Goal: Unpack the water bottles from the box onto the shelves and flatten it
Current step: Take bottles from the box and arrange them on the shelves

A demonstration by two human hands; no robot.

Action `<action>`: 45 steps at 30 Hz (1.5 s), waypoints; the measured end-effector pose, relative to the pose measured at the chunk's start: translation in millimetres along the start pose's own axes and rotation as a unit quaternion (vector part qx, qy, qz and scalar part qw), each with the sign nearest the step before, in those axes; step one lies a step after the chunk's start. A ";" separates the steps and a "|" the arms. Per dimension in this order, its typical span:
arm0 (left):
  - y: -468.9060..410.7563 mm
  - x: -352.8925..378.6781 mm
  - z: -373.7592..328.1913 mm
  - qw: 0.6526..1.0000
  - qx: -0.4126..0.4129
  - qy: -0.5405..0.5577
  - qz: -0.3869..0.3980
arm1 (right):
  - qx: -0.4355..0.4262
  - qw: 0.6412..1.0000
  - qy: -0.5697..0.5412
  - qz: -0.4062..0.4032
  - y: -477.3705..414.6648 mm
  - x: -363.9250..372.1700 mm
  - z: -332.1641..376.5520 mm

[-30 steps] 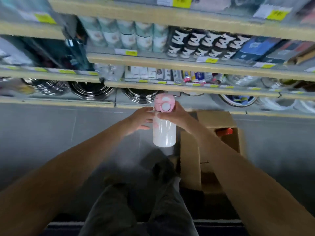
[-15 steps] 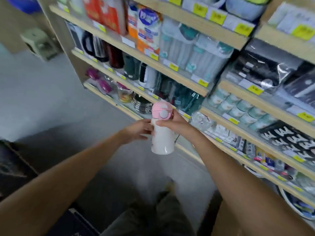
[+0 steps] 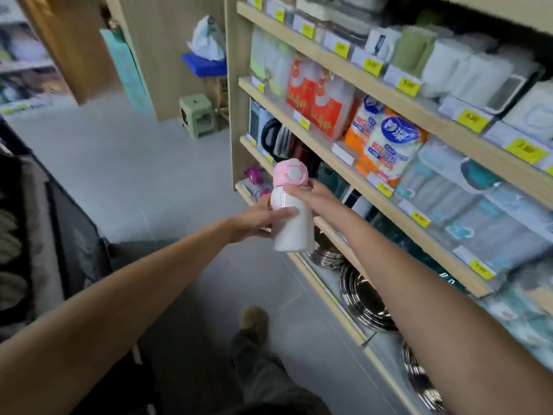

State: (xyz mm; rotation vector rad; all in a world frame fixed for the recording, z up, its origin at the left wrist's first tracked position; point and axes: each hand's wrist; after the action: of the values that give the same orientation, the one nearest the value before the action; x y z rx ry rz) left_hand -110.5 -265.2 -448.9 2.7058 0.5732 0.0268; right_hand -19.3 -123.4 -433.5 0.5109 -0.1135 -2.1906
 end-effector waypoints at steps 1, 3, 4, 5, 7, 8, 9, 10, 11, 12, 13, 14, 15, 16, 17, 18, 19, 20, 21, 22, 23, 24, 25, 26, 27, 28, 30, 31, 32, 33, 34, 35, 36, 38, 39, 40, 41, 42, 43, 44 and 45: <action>-12.9 -16.0 -4.9 1.000 0.000 0.000 -0.021 | 0.003 1.000 0.001 0.013 -21.9 8.2 9.5; -35.3 -41.1 -13.0 0.999 -0.003 -0.002 -0.051 | 0.003 0.999 0.004 0.033 -56.7 17.5 23.0; -50.4 -57.1 -19.0 0.998 -0.002 -0.001 -0.062 | -0.002 0.999 0.002 0.046 -77.7 22.4 32.3; -64.1 -72.8 -26.3 0.997 -0.004 0.003 -0.077 | -0.007 0.999 0.002 0.053 -98.4 26.1 40.6; -94.0 -109.7 -39.4 0.995 -0.015 0.007 -0.099 | 0.002 0.998 0.009 0.068 -140.7 34.5 56.4; -106.5 -127.2 -45.8 0.994 -0.019 0.009 -0.107 | 0.007 0.996 0.005 0.084 -159.5 38.8 63.3; -118.4 -143.2 -50.5 0.993 -0.023 0.014 -0.116 | 0.015 0.995 0.003 0.102 -178.2 43.2 68.9; -132.2 -162.8 -54.9 0.992 -0.027 0.023 -0.124 | 0.022 0.993 0.003 0.119 -200.5 50.4 78.4; -139.1 -172.0 -55.2 0.991 -0.028 0.026 -0.127 | 0.029 0.991 0.001 0.132 -209.9 53.1 82.9; -148.0 -186.7 -57.7 0.991 -0.028 0.023 -0.130 | 0.033 0.989 0.002 0.142 -225.2 59.4 91.1; -157.5 -201.2 -59.4 0.991 -0.027 0.018 -0.129 | 0.038 0.988 0.007 0.148 -240.1 65.5 98.4; -166.4 -214.5 -62.1 0.991 -0.027 0.016 -0.129 | 0.043 0.987 0.011 0.152 -255.2 71.8 106.1; -175.9 -227.4 -64.6 0.992 -0.022 0.012 -0.126 | 0.045 0.987 0.014 0.152 -270.2 77.4 114.3; -181.2 -235.5 -67.4 0.993 -0.017 0.009 -0.120 | 0.048 0.988 0.013 0.149 -281.1 81.4 119.7; -190.8 -248.6 -72.1 0.994 -0.008 0.003 -0.112 | 0.050 0.988 0.016 0.144 -297.5 87.2 128.0; -200.6 -261.6 -76.9 0.995 0.000 -0.005 -0.104 | 0.051 0.989 0.020 0.137 -314.3 92.1 135.2; -209.8 -271.9 -80.6 0.995 0.008 -0.012 -0.095 | 0.050 0.990 0.025 0.131 -328.2 94.5 141.0; -220.2 -282.7 -85.2 0.996 0.015 -0.018 -0.087 | 0.047 0.990 0.028 0.126 -342.7 97.1 146.8; -233.9 -296.2 -91.6 0.997 0.023 -0.027 -0.075 | 0.045 0.991 0.027 0.120 -359.8 99.3 154.8; -240.5 -302.2 -95.1 0.997 0.029 -0.037 -0.068 | 0.043 0.992 0.029 0.114 -368.1 99.7 158.1; -260.9 -322.9 -106.0 0.997 0.038 -0.044 -0.054 | 0.034 0.995 0.028 0.094 -390.7 104.1 170.6; -273.5 -335.7 -110.8 0.997 0.044 -0.048 -0.043 | 0.027 0.996 0.035 0.074 -403.1 106.4 177.1; -289.9 -352.5 -121.1 0.997 0.049 -0.044 -0.026 | 0.016 0.998 0.035 0.043 -419.0 109.0 188.8; -303.8 -368.4 -130.7 0.997 0.054 -0.049 -0.006 | 0.009 0.999 0.034 0.011 -432.8 111.9 199.6; -319.1 -386.0 -144.2 0.997 0.058 -0.053 0.017 | -0.001 0.999 0.033 -0.026 -448.6 115.2 213.3; -333.0 -401.7 -156.8 0.996 0.061 -0.058 0.039 | -0.005 0.998 0.032 -0.051 -463.2 118.0 226.8; -351.1 -425.0 -180.3 0.994 0.065 -0.059 0.061 | -0.013 0.997 0.025 -0.077 -483.7 123.8 251.8; -359.3 -433.6 -187.5 0.994 0.068 -0.058 0.063 | -0.016 0.996 0.032 -0.087 -490.1 126.4 261.1; -372.6 -448.3 -203.5 0.993 0.072 -0.064 0.072 | -0.021 0.994 0.029 -0.106 -501.7 127.8 278.0; -379.3 -452.4 -210.0 0.992 0.075 -0.066 0.070 | -0.022 0.993 0.030 -0.113 -505.7 128.2 285.5; -387.7 -459.1 -223.9 0.991 0.082 -0.069 0.076 | -0.033 0.991 0.029 -0.128 -511.9 126.2 298.0; -396.9 -465.9 -237.5 0.989 0.091 -0.080 0.086 | -0.038 0.988 0.029 -0.145 -518.0 123.2 310.8; -404.6 -470.1 -249.6 0.987 0.099 -0.089 0.092 | -0.044 0.985 0.034 -0.166 -522.8 119.5 321.9; -413.7 -471.3 -274.9 0.984 0.125 -0.098 0.082 | -0.063 0.980 0.044 -0.181 -527.0 108.2 343.2; -420.8 -473.2 -291.8 0.984 0.134 -0.088 0.076 | -0.081 0.975 0.058 -0.198 -531.0 101.6 357.8; -427.2 -474.3 -307.7 0.984 0.146 -0.078 0.070 | -0.095 0.969 0.072 -0.216 -533.8 95.2 371.5; -430.6 -473.9 -319.4 0.984 0.157 -0.067 0.059 | -0.111 0.963 0.079 -0.234 -535.2 90.1 382.4; -437.1 -473.8 -334.9 0.981 0.177 -0.061 0.052 | -0.126 0.954 0.085 -0.259 -537.6 81.9 397.0; -441.5 -473.2 -348.1 0.978 0.196 -0.052 0.044 | -0.135 0.946 0.092 -0.280 -538.8 75.0 408.9; -444.7 -472.9 -363.8 0.976 0.212 -0.036 0.037 | -0.145 0.936 0.100 -0.304 -540.9 66.2 421.7; -447.7 -472.4 -378.9 0.972 0.230 -0.022 0.034 | -0.157 0.925 0.105 -0.330 -541.8 58.2 433.6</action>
State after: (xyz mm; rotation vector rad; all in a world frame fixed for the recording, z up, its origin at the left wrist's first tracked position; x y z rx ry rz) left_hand -753.0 62.2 -231.5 3.1649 0.5243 -0.1686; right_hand -623.2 128.9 -195.5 0.6593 0.5996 -2.7082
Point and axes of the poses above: each hand's wrist, its own y-axis away from the middle knuckle, its own x-axis out of the palm, z = x × y, and after that the axes turned 6 degrees about -z, right-handed
